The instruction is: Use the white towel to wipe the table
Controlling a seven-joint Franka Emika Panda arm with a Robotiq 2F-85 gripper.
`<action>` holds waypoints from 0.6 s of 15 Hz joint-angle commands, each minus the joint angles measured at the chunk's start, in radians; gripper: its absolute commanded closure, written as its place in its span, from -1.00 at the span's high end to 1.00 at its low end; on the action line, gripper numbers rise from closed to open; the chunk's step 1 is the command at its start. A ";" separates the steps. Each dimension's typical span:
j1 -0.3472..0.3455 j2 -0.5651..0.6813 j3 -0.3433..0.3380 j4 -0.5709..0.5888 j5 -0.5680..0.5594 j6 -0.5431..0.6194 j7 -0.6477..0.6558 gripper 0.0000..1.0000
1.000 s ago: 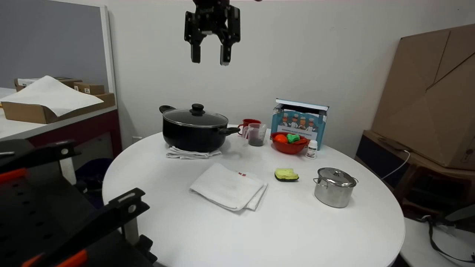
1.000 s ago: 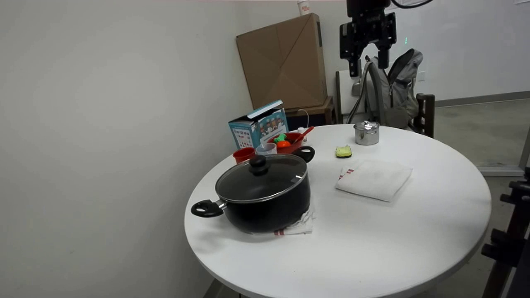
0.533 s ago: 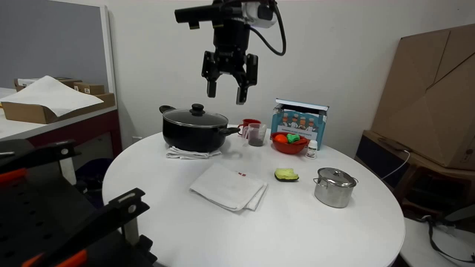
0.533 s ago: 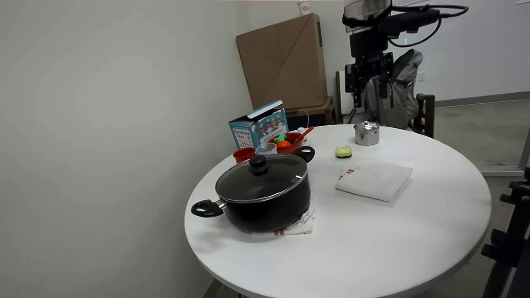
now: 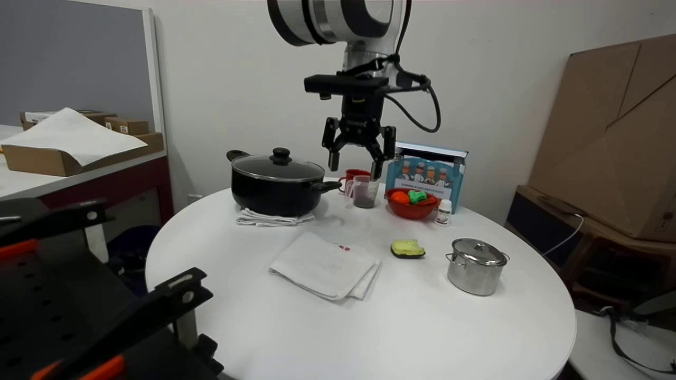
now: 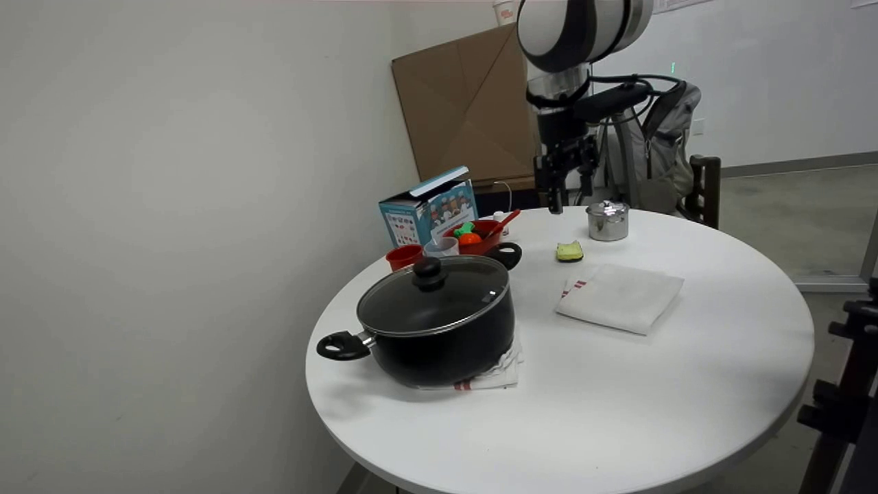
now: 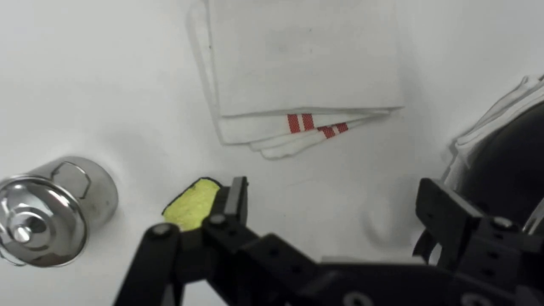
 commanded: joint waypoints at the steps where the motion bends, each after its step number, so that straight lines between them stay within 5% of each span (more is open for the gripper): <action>1: 0.002 0.183 0.031 0.202 -0.001 -0.055 -0.054 1.00; 9: 0.044 0.269 0.056 0.218 -0.037 -0.068 -0.103 1.00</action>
